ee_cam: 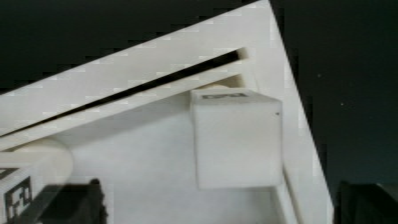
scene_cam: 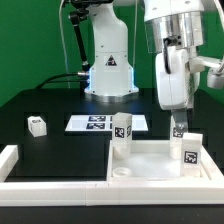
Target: Assemble square table
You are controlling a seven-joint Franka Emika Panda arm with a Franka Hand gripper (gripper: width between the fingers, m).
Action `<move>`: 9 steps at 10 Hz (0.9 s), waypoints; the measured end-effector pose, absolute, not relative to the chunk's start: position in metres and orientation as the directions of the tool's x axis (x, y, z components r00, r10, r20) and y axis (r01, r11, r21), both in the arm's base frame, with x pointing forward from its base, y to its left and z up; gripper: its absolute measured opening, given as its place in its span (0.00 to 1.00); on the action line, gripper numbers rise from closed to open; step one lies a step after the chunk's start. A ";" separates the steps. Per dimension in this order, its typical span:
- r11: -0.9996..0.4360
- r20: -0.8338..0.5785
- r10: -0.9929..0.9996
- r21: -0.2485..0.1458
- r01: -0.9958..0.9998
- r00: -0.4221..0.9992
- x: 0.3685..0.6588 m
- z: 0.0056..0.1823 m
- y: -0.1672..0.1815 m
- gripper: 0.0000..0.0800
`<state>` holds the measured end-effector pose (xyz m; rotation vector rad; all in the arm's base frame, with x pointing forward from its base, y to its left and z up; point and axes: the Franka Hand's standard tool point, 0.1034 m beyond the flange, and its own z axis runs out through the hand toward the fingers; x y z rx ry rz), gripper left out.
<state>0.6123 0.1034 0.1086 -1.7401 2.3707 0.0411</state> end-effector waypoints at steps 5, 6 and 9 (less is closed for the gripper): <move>-0.077 -0.128 -0.987 -0.180 -0.981 0.101 0.577 0.138 0.045 0.81; -0.172 -0.110 -0.975 -0.188 -0.967 0.195 0.576 0.137 0.046 0.81; -0.398 -0.057 -0.907 -0.211 -0.893 0.418 0.575 0.135 0.041 0.81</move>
Offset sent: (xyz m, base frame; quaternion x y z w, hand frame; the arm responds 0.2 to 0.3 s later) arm -0.0361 -0.0546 0.0230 0.0086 -0.0040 -0.2663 0.9638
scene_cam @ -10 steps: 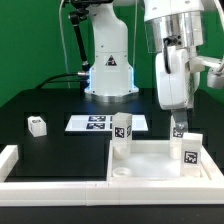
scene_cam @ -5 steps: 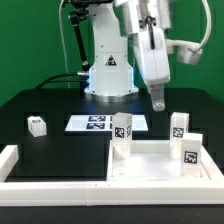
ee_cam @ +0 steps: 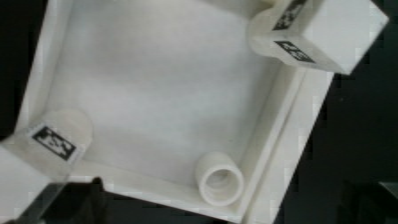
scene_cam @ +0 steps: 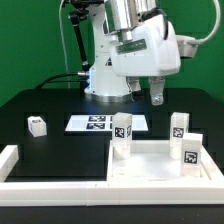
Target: Assemble square table
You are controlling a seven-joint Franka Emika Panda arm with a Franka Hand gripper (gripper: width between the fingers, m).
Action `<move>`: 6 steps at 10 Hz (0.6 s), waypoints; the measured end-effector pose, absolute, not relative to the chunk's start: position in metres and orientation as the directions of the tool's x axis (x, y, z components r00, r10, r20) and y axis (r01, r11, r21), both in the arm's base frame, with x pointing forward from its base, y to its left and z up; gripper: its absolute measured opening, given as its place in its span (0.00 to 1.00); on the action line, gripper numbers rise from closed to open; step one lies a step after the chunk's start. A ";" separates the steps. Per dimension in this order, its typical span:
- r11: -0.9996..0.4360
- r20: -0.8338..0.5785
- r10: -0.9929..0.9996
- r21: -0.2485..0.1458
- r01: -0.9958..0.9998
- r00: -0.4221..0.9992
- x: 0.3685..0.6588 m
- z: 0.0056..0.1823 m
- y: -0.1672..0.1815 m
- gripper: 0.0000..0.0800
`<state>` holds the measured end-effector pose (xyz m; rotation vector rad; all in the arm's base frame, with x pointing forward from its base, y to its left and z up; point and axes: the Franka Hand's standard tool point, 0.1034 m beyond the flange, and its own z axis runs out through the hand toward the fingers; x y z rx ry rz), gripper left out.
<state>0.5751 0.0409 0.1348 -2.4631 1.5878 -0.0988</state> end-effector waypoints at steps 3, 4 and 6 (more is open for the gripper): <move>-0.701 0.065 -0.706 -0.202 -0.684 0.705 0.536 0.125 -0.011 0.81; -0.780 0.097 -0.621 -0.184 -0.599 0.778 0.523 0.122 -0.032 0.81; -0.916 0.164 -0.401 -0.109 -0.387 0.901 0.503 0.109 -0.080 0.81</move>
Offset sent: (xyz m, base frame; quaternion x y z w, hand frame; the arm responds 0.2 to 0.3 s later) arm -0.0558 -0.0652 -0.0060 0.0199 0.0134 -0.2661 0.9636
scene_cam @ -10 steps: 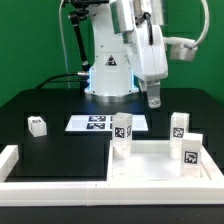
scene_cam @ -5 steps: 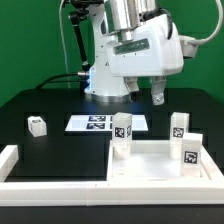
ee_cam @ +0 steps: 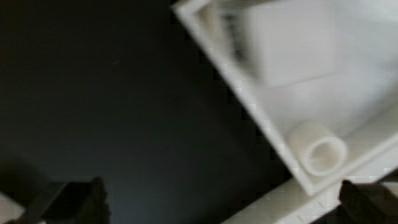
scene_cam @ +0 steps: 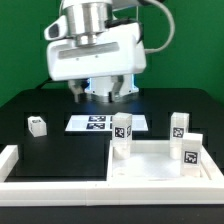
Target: Assemble square table
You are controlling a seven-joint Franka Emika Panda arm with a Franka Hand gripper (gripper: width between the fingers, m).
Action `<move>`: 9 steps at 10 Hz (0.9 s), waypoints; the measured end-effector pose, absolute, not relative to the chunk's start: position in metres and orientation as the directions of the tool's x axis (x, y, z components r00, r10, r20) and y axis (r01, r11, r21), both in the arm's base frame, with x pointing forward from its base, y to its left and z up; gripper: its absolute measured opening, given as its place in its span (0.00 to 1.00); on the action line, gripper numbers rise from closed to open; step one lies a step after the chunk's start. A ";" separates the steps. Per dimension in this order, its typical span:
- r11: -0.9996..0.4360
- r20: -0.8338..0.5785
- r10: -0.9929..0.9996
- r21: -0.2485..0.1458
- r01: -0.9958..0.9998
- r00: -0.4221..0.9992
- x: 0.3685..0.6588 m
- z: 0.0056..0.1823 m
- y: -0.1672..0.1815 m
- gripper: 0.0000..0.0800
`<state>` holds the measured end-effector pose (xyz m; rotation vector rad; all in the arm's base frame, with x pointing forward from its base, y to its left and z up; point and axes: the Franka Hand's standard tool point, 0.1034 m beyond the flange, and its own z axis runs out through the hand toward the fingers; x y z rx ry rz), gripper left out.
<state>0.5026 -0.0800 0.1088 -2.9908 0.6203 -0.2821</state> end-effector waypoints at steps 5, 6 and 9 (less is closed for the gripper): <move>-0.994 0.194 -0.112 -0.029 -0.109 0.975 0.502 0.099 -0.082 0.81; -0.999 0.194 -0.034 -0.011 -0.032 0.980 0.501 0.098 -0.084 0.81; -0.950 0.110 0.310 0.060 0.305 0.944 0.449 0.071 -0.132 0.81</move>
Offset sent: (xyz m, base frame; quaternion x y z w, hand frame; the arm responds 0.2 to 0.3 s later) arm 0.0000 0.0000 0.0000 0.0000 0.0000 -0.1938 0.9810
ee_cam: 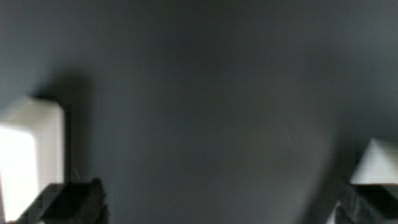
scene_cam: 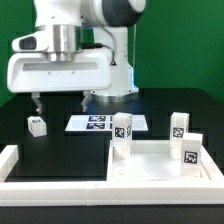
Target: Assemble square table
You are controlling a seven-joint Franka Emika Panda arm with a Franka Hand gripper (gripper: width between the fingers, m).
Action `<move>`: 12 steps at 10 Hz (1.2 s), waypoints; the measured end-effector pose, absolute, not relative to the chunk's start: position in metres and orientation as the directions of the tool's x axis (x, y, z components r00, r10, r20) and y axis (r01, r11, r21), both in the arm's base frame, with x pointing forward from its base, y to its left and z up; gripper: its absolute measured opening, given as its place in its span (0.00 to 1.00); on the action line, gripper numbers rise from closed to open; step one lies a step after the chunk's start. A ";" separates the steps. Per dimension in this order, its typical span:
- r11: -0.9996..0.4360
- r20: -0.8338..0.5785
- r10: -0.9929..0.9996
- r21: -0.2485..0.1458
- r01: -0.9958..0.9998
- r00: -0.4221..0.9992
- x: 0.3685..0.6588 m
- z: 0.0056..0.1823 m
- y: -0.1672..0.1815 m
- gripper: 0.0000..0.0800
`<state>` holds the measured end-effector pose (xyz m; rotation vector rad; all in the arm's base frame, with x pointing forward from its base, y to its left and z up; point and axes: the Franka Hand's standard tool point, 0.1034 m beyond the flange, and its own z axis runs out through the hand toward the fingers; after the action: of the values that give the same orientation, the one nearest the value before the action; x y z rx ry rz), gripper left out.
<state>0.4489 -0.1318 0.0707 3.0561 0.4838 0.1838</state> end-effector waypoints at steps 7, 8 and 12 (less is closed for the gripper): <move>-0.834 -0.049 0.548 0.039 0.550 0.835 0.398 0.026 -0.157 0.81; -0.855 -0.090 0.515 0.009 0.518 0.852 0.399 0.022 -0.144 0.81; -0.866 -0.357 0.473 -0.020 0.500 0.806 0.381 0.020 -0.147 0.81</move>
Offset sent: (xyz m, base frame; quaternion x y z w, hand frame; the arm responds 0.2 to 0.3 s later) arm -0.0401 -0.0007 -0.0425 -0.0008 0.0399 -0.1926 0.9805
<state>0.3814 -0.1470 0.0200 2.9137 0.7863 -0.5456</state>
